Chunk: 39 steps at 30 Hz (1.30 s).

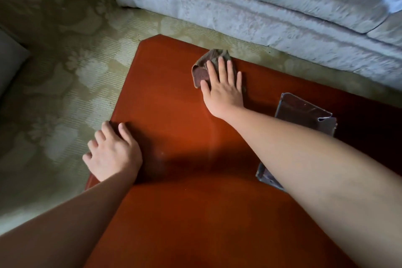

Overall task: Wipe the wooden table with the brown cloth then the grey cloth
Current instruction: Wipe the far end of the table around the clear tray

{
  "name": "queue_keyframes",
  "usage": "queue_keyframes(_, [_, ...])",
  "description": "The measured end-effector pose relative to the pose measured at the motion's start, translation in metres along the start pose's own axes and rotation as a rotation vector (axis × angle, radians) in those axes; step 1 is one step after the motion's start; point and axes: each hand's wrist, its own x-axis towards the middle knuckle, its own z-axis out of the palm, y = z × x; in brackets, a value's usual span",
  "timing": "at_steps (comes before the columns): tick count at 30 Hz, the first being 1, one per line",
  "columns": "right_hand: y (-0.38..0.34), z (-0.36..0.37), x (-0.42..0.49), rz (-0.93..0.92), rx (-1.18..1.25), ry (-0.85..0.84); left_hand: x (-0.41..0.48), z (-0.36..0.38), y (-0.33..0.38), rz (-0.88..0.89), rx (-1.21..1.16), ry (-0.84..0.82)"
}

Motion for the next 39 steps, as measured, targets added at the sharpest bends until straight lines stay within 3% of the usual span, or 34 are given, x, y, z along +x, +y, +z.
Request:
queue_keyframes(5, [-0.002, 0.003, -0.008, 0.046, 0.042, 0.001, 0.001, 0.004, 0.001, -0.019, -0.007, 0.02])
queue_keyframes(11, [-0.018, 0.045, -0.176, -0.307, 0.09, -0.018, 0.004, 0.004, 0.0, -0.066, -0.08, 0.061])
queue_keyframes(17, [0.015, 0.079, -0.32, -0.261, -0.032, -0.041, 0.049, 0.076, -0.065, 0.074, -0.127, 0.003])
queue_keyframes(20, [0.039, 0.08, -0.351, -0.258, -0.03, -0.06, 0.012, 0.029, -0.032, 0.221, 0.002, 0.047])
queue_keyframes(22, [0.06, 0.081, -0.369, -0.224, -0.029, -0.069, 0.003, 0.019, -0.027, 0.415, -0.022, 0.032])
queue_keyframes(25, [0.103, 0.08, -0.393, -0.109, -0.03, -0.078, 0.005, 0.04, -0.034, 0.516, -0.145, -0.055])
queue_keyframes(29, [0.165, 0.083, -0.425, 0.044, -0.039, -0.053, -0.083, -0.007, 0.053, 0.669, -0.057, -0.072])
queue_keyframes(32, [0.208, 0.078, -0.427, 0.177, 0.002, -0.059, -0.119, 0.005, 0.093, 0.87, -0.033, -0.137])
queue_keyframes(35, [0.258, 0.066, -0.387, 0.271, 0.042, -0.037, -0.14, 0.03, 0.134, 0.834, -0.054, -0.173])
queue_keyframes(39, [0.333, 0.044, -0.285, 0.366, 0.067, 0.034, -0.131, 0.052, 0.195, 0.716, -0.075, -0.091])
